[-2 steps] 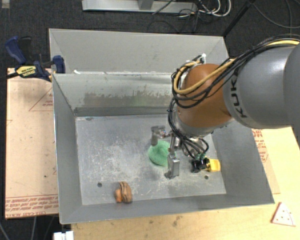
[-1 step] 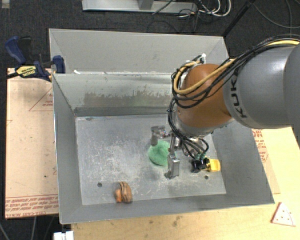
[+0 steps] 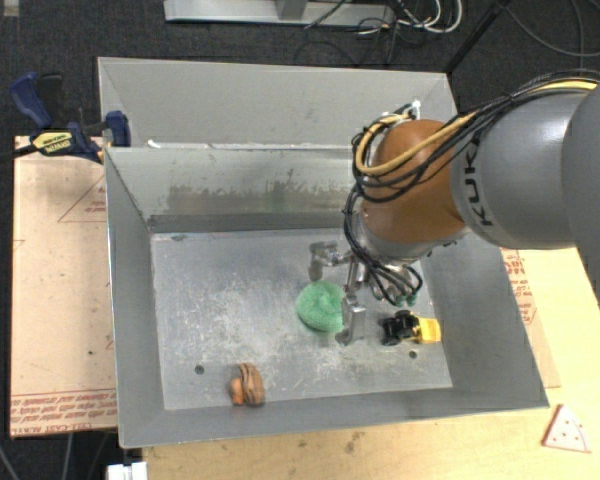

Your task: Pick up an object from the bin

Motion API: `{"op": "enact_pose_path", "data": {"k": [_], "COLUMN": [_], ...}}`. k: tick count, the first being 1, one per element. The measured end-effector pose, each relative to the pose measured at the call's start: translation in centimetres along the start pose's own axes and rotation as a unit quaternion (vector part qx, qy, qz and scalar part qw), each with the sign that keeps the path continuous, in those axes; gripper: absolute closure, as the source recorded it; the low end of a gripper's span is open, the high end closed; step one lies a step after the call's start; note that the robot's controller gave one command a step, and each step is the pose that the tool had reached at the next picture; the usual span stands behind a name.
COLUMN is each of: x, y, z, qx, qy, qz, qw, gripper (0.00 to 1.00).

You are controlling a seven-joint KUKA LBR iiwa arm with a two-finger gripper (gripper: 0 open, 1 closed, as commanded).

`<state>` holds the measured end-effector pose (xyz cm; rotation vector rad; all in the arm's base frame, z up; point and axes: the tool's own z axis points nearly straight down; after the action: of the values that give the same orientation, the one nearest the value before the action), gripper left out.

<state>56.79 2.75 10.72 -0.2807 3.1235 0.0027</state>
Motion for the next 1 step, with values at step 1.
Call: {"op": "enact_pose_path", "data": {"k": [1], "x": [-3.7], "y": [1.49], "z": [3.73], "qx": [0.0], "qy": [0.0014], "qz": [0.111], "qw": [0.9939], "gripper": [1.0]}}
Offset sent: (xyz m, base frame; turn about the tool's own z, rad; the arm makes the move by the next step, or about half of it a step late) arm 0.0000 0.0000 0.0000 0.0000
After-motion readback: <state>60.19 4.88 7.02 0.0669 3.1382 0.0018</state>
